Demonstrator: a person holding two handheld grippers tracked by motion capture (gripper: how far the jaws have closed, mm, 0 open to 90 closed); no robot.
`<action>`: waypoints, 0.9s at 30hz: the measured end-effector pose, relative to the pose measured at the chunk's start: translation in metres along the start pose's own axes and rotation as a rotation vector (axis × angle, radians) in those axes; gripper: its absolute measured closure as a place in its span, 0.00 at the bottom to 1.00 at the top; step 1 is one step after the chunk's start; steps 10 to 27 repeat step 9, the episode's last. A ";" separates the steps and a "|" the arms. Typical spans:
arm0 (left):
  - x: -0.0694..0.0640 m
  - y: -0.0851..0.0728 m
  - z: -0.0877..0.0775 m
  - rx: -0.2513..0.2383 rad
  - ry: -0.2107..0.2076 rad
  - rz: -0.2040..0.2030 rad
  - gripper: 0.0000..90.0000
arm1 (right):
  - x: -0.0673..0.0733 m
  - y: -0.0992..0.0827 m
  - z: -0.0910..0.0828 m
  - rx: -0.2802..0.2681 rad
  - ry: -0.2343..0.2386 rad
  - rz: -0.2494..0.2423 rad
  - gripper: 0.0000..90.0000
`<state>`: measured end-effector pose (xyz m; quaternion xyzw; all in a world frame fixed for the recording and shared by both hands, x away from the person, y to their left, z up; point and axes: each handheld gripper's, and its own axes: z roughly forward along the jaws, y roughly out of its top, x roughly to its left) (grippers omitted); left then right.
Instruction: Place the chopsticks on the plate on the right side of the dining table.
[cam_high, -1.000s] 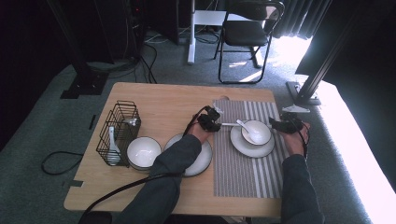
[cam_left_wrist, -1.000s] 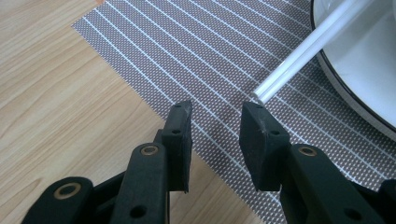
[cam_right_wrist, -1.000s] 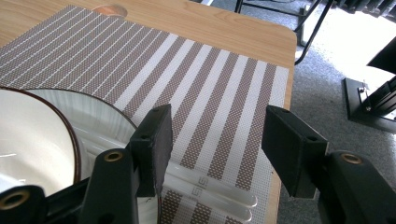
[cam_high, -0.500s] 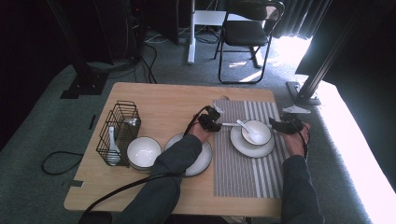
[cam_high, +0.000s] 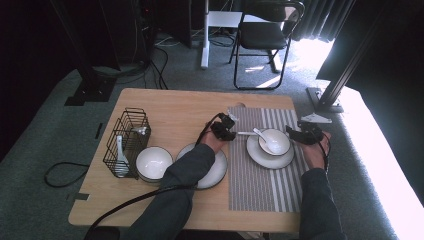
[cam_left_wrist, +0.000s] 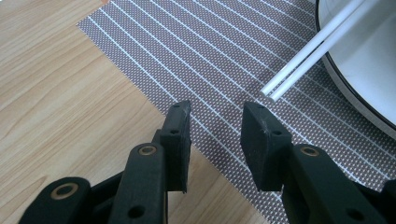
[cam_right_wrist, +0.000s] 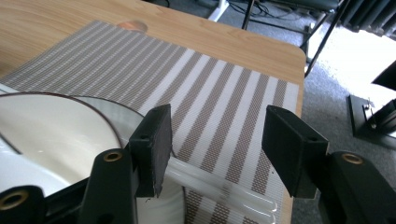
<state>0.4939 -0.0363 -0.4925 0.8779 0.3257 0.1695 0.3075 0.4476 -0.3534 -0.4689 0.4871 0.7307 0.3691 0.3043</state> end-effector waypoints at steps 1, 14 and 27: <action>0.000 0.000 0.000 0.000 0.000 -0.001 0.71 | 0.001 0.000 -0.001 -0.008 0.001 -0.002 0.47; 0.000 0.000 0.000 -0.003 0.003 -0.002 0.71 | 0.005 0.002 -0.006 -0.027 0.012 -0.017 0.46; 0.000 0.000 0.000 -0.003 0.003 -0.002 0.71 | 0.005 0.002 -0.006 -0.027 0.012 -0.017 0.46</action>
